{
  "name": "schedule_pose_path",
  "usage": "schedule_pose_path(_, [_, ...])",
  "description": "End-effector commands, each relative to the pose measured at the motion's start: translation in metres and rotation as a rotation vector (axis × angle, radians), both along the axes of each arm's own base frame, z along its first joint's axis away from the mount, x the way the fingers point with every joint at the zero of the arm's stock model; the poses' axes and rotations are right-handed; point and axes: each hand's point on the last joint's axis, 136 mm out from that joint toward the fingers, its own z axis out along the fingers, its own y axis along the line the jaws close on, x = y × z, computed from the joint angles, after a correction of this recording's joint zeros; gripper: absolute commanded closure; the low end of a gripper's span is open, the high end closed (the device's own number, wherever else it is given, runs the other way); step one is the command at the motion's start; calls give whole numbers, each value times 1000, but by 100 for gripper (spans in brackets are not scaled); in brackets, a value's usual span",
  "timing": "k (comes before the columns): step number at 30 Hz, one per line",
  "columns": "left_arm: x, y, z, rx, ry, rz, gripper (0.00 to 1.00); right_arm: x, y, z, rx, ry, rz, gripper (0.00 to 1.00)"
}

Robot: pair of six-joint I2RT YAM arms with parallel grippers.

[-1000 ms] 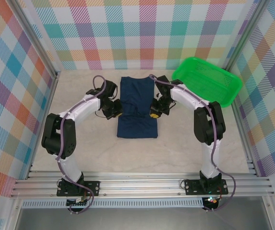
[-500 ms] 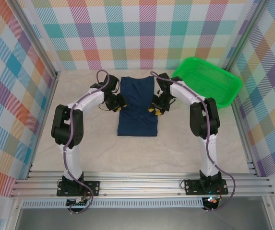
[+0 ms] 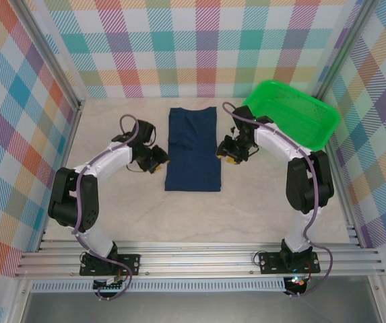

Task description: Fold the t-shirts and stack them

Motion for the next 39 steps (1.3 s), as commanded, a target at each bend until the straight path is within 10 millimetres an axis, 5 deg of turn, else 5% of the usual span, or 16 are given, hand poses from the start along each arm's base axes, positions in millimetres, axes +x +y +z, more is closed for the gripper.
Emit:
schedule_pose_path(1, [-27,-4,-8,-41,68,11,57,-19,0,-16,-11,54,-2,58])
schedule_pose_path(6, [-62,-9,-24,-22,137,-48,53,-55,1,-33,21,131,-26,52])
schedule_pose_path(15, [-62,-32,-46,-26,117,-104,54,-80,1,-48,69,187,-59,51])
schedule_pose_path(21, [-74,-27,-67,46,153,-111,85,-80,10,-52,91,202,-60,50])
schedule_pose_path(23, [-72,-26,-69,53,153,-110,89,-79,16,-54,93,212,-49,51])
schedule_pose_path(29, [-69,-26,-65,63,131,-110,100,-82,31,-63,68,244,-25,52])
schedule_pose_path(36, [-73,-21,-47,63,91,-106,100,-73,30,-70,-3,236,-20,64])
schedule_pose_path(39, [-72,-14,-24,75,38,-85,87,-72,28,-73,-28,239,-13,73])
